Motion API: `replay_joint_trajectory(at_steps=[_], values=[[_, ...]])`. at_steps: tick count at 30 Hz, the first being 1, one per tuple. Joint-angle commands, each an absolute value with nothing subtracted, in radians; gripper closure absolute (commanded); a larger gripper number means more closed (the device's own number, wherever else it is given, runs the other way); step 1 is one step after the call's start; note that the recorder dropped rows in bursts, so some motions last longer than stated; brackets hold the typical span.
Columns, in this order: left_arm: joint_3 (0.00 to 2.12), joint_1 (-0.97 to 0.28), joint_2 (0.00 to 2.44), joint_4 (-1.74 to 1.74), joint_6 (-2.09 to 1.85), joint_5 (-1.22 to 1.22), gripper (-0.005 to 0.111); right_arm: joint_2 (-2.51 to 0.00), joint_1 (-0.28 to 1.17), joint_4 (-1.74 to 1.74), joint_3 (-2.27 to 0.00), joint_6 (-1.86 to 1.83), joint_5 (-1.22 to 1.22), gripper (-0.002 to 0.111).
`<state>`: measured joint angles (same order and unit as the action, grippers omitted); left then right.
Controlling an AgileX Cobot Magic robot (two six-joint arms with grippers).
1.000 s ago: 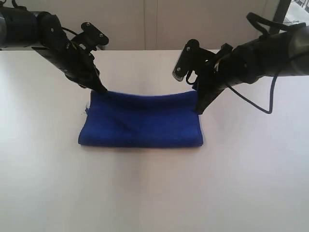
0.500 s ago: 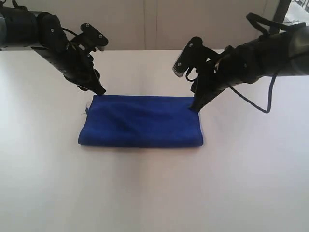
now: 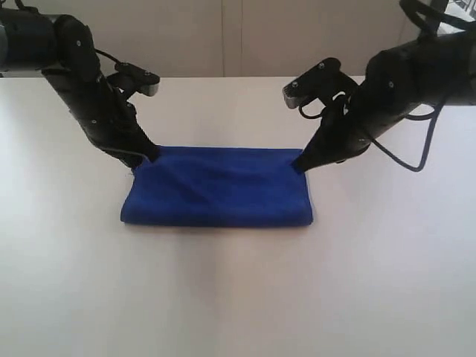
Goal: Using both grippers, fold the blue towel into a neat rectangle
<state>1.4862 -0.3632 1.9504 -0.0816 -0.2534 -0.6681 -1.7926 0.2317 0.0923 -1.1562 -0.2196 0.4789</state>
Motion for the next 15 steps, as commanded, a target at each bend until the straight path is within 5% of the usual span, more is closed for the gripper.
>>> replay_joint_trajectory(at_steps=[1, 15], values=[[1.486, -0.361, 1.940, -0.133, -0.244, -0.724, 0.107, -1.832, 0.227, 0.000, -1.175, -0.198, 0.465, 0.108], [1.406, -0.361, 2.002, -0.155, -0.268, -0.729, 0.107, -1.972, 0.227, -0.053, -1.245, -0.198, 0.458, 0.108]])
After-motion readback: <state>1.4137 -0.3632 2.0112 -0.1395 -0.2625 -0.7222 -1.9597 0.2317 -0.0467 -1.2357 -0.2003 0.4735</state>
